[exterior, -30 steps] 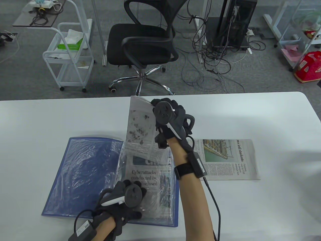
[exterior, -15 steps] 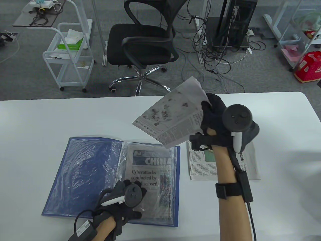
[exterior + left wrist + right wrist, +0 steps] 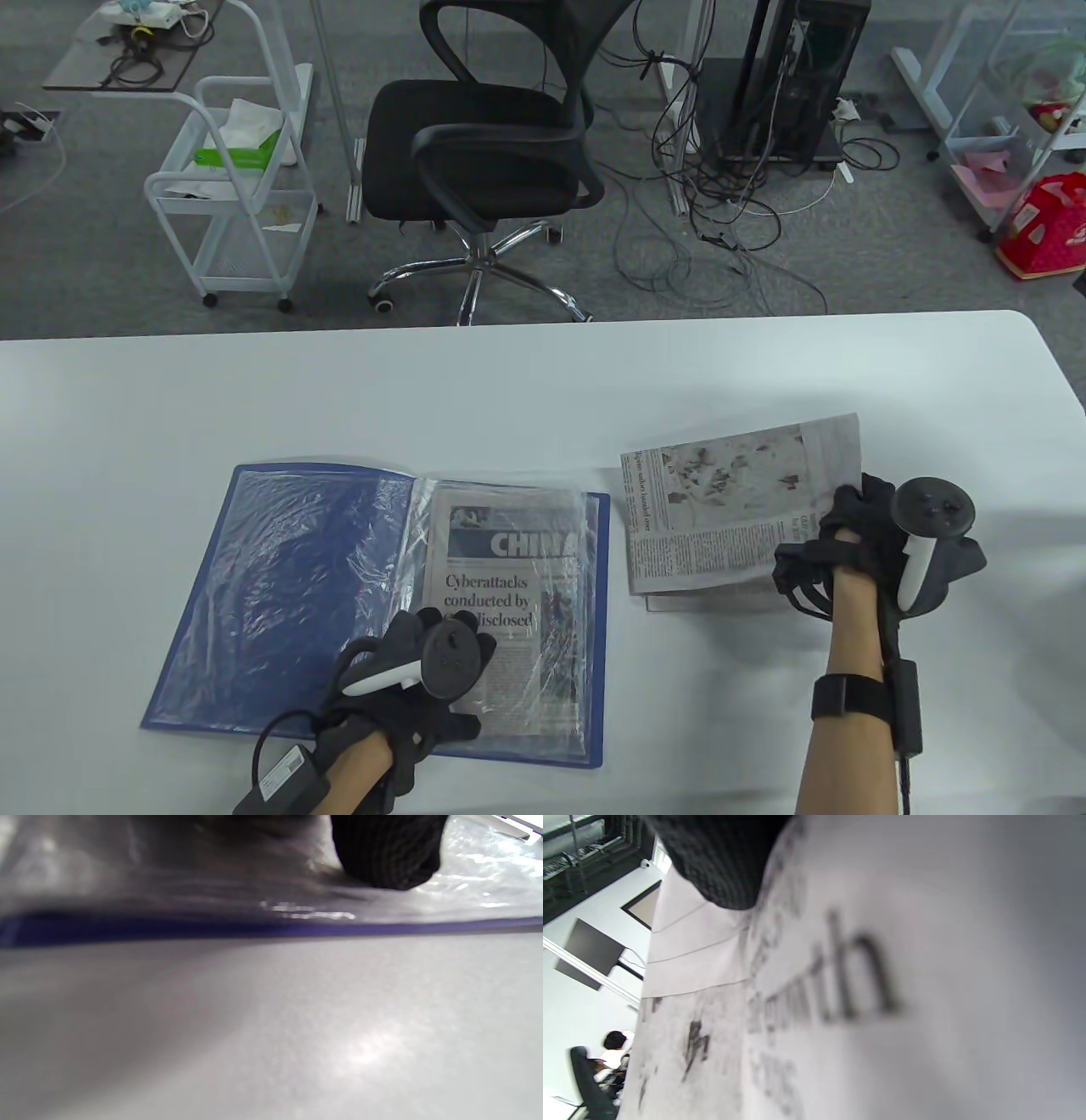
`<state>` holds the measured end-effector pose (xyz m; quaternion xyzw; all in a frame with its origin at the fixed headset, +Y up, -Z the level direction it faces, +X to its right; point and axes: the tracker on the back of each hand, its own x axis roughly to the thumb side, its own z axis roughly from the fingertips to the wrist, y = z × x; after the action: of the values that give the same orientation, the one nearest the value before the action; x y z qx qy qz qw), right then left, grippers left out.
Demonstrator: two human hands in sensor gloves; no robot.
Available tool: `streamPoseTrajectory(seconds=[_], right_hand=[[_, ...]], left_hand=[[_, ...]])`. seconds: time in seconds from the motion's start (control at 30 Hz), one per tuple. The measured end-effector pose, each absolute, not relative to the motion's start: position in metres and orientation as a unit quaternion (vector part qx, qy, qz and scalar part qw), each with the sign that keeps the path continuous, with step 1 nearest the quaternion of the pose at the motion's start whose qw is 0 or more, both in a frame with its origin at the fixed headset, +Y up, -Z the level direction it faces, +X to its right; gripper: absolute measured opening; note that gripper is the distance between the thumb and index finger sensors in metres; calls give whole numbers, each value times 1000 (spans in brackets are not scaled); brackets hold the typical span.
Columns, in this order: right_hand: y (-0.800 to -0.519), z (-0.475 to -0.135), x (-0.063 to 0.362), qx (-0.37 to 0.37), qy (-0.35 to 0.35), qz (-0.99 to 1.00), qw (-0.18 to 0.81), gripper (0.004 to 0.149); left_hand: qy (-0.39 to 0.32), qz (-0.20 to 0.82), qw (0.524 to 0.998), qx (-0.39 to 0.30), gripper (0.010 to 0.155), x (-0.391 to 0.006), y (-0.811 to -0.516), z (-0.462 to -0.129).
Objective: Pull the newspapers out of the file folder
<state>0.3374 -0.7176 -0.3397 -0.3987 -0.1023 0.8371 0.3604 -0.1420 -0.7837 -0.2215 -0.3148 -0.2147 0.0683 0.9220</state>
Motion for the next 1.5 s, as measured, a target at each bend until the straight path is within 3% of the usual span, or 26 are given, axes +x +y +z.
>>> streamPoseTrajectory(seconds=[0.27,0.37,0.43,0.57,0.77,0.97,1.27,1.5], right_hand=[[-740,-343,346,-416,-91,877,225,40],[-740,-341,345,-415,-103,883,196,51],[-733,-339,339,-400,-131,895,149,60],[-710,-339,325,-349,-154,922,60,62],[-662,-335,280,-229,-153,953,128,58],[-638,-317,230,-126,-156,968,148,57],[-662,-283,171,-39,-161,979,120,57],[-692,-279,160,-24,-156,985,67,57]], left_hand=[[-212,70,922,-316,84,-142,-784,-222],[-211,69,922,-316,83,-142,-784,-222],[-212,70,922,-316,83,-142,-784,-222],[-211,69,922,-316,83,-141,-784,-222],[-209,68,922,-318,84,-141,-784,-223],[-209,68,922,-317,83,-141,-784,-223],[-210,69,922,-317,83,-141,-785,-223],[-212,73,922,-315,84,-141,-785,-223]])
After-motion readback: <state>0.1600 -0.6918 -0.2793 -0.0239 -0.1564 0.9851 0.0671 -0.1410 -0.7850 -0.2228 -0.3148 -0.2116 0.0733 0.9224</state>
